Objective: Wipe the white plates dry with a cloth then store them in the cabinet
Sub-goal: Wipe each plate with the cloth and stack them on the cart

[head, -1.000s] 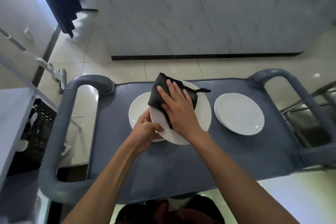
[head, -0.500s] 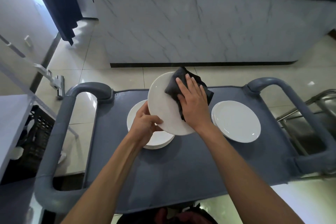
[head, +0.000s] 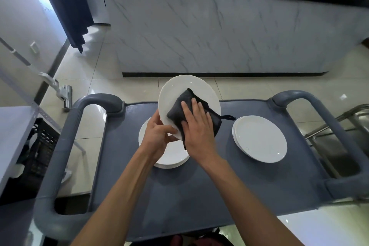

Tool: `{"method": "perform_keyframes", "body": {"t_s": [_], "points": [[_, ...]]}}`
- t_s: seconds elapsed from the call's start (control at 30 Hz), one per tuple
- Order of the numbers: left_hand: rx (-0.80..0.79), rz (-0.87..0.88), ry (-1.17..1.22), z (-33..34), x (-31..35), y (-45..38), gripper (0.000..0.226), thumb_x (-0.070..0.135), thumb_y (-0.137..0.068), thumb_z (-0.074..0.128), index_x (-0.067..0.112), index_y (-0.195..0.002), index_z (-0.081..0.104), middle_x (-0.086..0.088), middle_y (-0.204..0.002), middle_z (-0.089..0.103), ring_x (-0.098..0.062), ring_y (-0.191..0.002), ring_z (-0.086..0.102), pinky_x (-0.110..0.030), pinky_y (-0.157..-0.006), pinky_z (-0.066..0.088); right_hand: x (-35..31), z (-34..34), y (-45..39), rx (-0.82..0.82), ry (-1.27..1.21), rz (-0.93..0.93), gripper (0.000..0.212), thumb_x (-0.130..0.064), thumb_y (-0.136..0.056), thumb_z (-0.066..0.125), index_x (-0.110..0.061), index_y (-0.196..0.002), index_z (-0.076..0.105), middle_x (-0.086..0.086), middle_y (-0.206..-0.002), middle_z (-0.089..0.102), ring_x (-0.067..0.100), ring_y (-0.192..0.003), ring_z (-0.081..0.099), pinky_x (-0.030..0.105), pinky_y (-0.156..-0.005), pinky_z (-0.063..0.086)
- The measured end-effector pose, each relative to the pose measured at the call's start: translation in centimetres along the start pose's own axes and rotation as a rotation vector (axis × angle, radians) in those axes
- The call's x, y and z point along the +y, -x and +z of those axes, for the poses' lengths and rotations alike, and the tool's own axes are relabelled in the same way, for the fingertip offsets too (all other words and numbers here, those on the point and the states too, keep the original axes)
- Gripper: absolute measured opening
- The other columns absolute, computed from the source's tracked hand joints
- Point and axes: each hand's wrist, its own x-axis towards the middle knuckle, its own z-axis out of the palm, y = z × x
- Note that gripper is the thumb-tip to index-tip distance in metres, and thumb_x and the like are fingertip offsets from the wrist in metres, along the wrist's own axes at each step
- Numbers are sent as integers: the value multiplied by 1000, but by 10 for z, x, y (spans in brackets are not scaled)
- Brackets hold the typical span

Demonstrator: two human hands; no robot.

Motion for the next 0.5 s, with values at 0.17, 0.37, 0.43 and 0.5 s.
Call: {"method": "perform_keyframes", "body": {"t_s": [0.17, 0.37, 0.43, 0.5], "points": [[3, 13, 28, 0, 1, -2, 71, -28, -75, 42, 10, -134, 57, -17, -117, 69, -36, -102, 67, -50, -70, 60, -2, -7, 1, -21, -42, 15, 57, -34, -102, 25, -31, -158, 18, 1, -167, 8, 19, -154, 3, 42, -124, 5], [32, 18, 46, -3, 2, -3, 68, -27, -75, 42, 7, -132, 57, -16, -113, 69, -35, -99, 67, -53, -72, 60, 10, -14, 3, -23, -69, 19, 56, -36, -99, 34, -32, -155, 29, 1, -166, 19, 19, -153, 14, 41, -123, 11], [40, 16, 40, -5, 2, -3, 65, -25, -74, 45, 9, -127, 60, -15, -110, 69, -35, -99, 66, -54, -72, 60, 17, -14, 5, -18, -64, 20, 56, -33, -99, 38, -31, -155, 32, 2, -165, 22, 21, -152, 18, 42, -122, 12], [36, 17, 35, -6, 2, -3, 63, -20, -68, 51, 12, -121, 64, -14, -108, 68, -35, -98, 65, -59, -76, 59, 25, -14, 5, -7, -44, 21, 54, -27, -102, 45, -29, -155, 32, 3, -164, 23, 22, -152, 19, 42, -122, 11]]}}
